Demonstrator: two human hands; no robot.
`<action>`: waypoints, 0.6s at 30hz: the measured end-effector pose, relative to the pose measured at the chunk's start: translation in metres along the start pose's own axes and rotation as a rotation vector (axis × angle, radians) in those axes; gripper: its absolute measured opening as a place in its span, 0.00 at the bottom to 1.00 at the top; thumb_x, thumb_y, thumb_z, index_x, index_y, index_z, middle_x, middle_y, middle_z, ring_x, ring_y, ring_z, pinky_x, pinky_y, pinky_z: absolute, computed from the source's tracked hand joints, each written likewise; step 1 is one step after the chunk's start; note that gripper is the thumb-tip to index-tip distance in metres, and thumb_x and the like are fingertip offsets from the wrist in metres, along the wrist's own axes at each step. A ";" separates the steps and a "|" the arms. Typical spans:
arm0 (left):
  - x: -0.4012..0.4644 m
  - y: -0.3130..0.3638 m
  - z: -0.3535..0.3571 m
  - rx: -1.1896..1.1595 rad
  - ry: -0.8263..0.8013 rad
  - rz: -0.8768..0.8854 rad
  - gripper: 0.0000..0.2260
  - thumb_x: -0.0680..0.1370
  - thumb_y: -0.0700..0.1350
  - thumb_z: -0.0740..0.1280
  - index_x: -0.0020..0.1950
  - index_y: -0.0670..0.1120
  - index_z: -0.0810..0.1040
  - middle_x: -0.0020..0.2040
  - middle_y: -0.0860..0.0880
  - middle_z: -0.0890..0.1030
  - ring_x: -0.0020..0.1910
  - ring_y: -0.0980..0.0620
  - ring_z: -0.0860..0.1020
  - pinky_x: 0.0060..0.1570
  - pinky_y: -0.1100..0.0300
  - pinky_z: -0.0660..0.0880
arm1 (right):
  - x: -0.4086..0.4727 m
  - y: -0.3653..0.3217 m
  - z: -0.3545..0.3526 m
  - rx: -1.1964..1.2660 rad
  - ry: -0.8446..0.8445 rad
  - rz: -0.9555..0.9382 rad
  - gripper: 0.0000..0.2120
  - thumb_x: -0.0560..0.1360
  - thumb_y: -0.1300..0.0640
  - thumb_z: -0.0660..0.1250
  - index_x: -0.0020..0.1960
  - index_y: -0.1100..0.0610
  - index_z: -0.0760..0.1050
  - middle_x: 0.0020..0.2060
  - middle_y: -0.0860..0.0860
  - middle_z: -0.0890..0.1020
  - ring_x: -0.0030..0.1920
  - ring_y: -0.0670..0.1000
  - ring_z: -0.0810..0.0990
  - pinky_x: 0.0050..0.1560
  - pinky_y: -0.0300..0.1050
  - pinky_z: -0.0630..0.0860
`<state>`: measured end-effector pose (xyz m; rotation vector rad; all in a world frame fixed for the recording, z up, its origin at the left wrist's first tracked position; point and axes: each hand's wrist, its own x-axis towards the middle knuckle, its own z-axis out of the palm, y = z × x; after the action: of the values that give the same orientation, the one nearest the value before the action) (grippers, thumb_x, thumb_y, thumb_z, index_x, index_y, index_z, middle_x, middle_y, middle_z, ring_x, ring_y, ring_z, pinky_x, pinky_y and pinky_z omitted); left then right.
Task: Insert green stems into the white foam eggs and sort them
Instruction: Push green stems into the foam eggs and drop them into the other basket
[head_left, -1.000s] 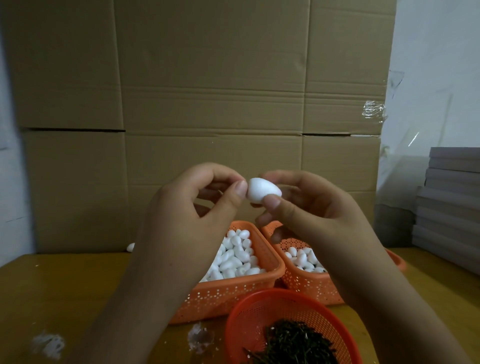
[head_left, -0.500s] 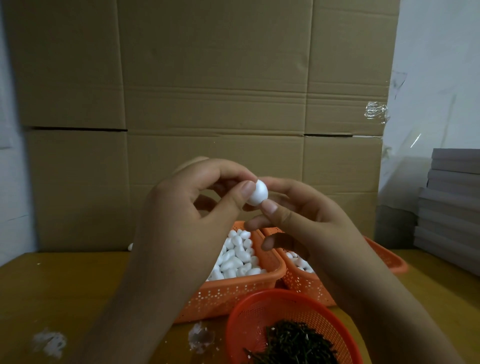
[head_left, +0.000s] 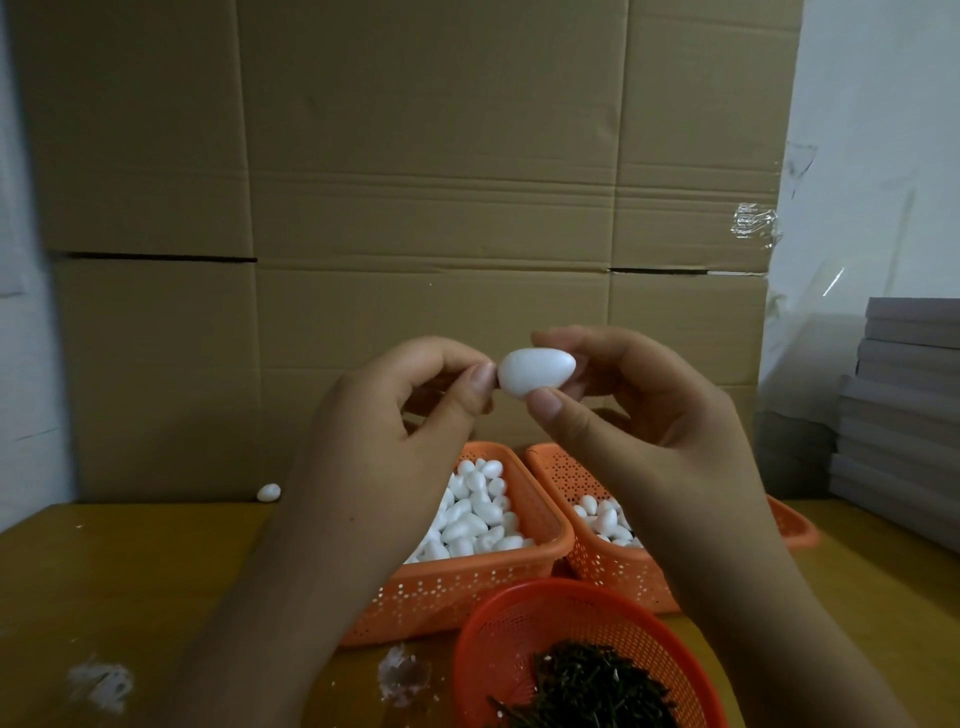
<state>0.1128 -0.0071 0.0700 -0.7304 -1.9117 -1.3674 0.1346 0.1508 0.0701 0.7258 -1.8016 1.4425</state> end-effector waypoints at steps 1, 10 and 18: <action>-0.001 0.000 0.001 -0.054 -0.032 -0.033 0.10 0.74 0.57 0.62 0.42 0.56 0.81 0.38 0.59 0.82 0.37 0.61 0.80 0.35 0.70 0.74 | -0.001 0.000 0.001 -0.049 0.000 -0.026 0.12 0.68 0.52 0.75 0.50 0.44 0.80 0.46 0.47 0.82 0.48 0.45 0.80 0.49 0.44 0.80; -0.002 0.000 0.002 -0.399 -0.393 -0.210 0.08 0.76 0.52 0.68 0.44 0.52 0.85 0.41 0.50 0.85 0.35 0.58 0.80 0.37 0.66 0.76 | 0.001 -0.003 0.001 0.050 0.075 0.039 0.15 0.67 0.49 0.69 0.54 0.47 0.79 0.45 0.41 0.85 0.49 0.40 0.83 0.48 0.32 0.77; -0.001 -0.002 0.006 -0.494 -0.339 -0.323 0.08 0.72 0.51 0.69 0.38 0.50 0.85 0.36 0.48 0.84 0.30 0.58 0.79 0.33 0.68 0.74 | -0.001 -0.004 0.000 0.236 -0.079 0.156 0.12 0.69 0.54 0.67 0.52 0.50 0.81 0.42 0.47 0.86 0.42 0.43 0.84 0.43 0.31 0.77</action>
<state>0.1111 -0.0020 0.0665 -0.9652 -2.0293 -2.0731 0.1381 0.1496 0.0717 0.7837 -1.7991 1.7734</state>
